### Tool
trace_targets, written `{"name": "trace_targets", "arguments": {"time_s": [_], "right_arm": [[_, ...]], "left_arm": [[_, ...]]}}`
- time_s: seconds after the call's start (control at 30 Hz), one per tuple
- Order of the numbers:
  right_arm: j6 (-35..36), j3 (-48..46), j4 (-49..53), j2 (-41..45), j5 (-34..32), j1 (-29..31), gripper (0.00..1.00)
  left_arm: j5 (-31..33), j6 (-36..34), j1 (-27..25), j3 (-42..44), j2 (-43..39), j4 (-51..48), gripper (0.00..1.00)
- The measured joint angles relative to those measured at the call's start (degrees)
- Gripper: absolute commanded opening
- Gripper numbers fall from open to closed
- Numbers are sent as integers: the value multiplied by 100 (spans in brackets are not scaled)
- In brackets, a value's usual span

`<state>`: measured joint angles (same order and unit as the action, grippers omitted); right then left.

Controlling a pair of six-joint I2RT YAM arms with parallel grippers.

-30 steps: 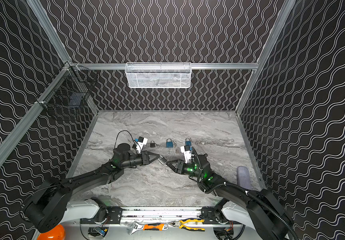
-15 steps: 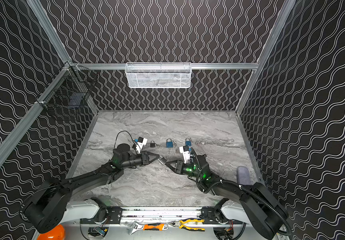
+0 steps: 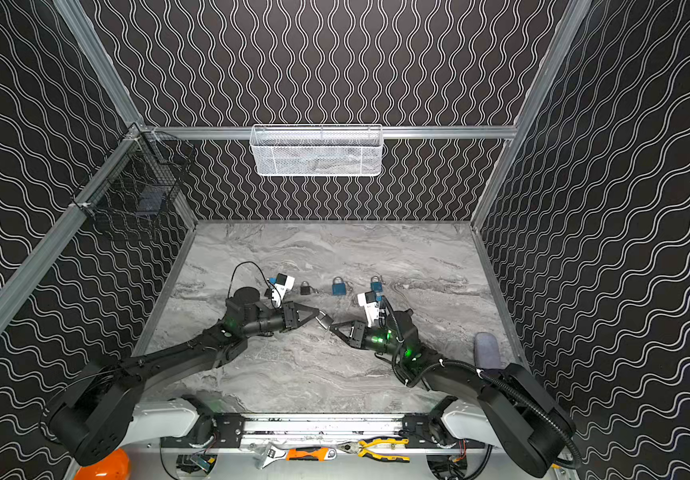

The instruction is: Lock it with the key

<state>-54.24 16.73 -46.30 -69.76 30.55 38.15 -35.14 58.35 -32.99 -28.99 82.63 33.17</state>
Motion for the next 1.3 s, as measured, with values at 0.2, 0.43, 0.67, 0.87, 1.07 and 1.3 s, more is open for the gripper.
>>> {"name": "trace_targets", "arguments": {"time_s": [0.2, 0.43, 0.67, 0.87, 1.07, 1.3], "right_arm": [[-20, 0, -20, -26, 0, 2, 17], [-42, 7, -7, -26, -26, 2, 8], [-61, 35, -72, -31, 0, 4, 2], [-59, 103, -101, -55, 2, 2, 0], [-31, 205, 13, -96, 50, 0, 0], [186, 391, 363, -9, 122, 2, 0]], "left_arm": [[-24, 166, 4, 140, 109, 308, 0], [-46, 297, 9, 227, 140, 586, 0], [-39, 295, 15, 227, 46, 568, 0], [-13, 295, 28, 227, -15, 575, 0], [46, 293, 31, 227, -46, 570, 5], [92, 291, 31, 219, -105, 566, 15]]}}
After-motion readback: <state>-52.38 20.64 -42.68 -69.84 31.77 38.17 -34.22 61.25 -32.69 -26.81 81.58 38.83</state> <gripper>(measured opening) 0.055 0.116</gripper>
